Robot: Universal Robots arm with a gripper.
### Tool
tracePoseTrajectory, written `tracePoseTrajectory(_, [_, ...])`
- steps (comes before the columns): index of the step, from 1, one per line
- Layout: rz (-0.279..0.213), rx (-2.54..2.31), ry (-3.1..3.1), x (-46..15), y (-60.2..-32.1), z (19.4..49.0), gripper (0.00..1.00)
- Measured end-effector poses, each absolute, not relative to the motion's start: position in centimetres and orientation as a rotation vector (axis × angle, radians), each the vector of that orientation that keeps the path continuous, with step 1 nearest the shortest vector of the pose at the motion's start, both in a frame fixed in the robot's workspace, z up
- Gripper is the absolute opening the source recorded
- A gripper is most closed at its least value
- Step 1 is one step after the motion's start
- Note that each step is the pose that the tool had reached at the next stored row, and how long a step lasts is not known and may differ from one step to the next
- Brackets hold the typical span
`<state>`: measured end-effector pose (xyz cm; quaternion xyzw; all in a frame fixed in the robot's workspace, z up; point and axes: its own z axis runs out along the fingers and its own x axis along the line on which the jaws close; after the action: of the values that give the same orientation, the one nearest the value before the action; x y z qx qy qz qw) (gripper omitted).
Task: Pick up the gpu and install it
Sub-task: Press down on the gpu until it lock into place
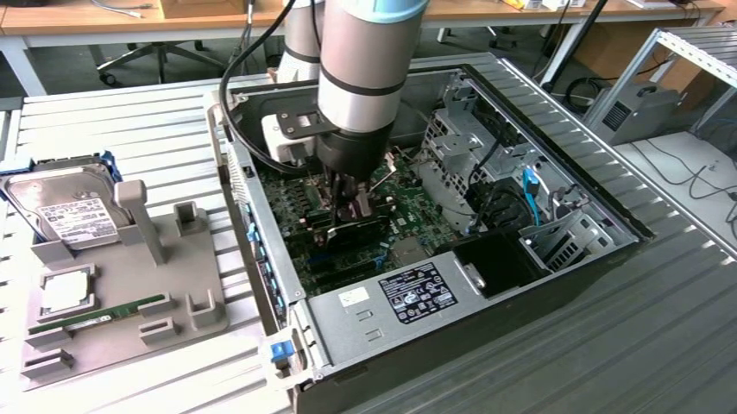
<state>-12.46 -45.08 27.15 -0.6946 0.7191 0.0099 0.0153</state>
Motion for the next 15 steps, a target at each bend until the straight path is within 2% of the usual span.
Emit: tracePoseTrajectory(15, [0.031, -2.161, 2.237, -12.82, -45.09, 27.15, 0.11])
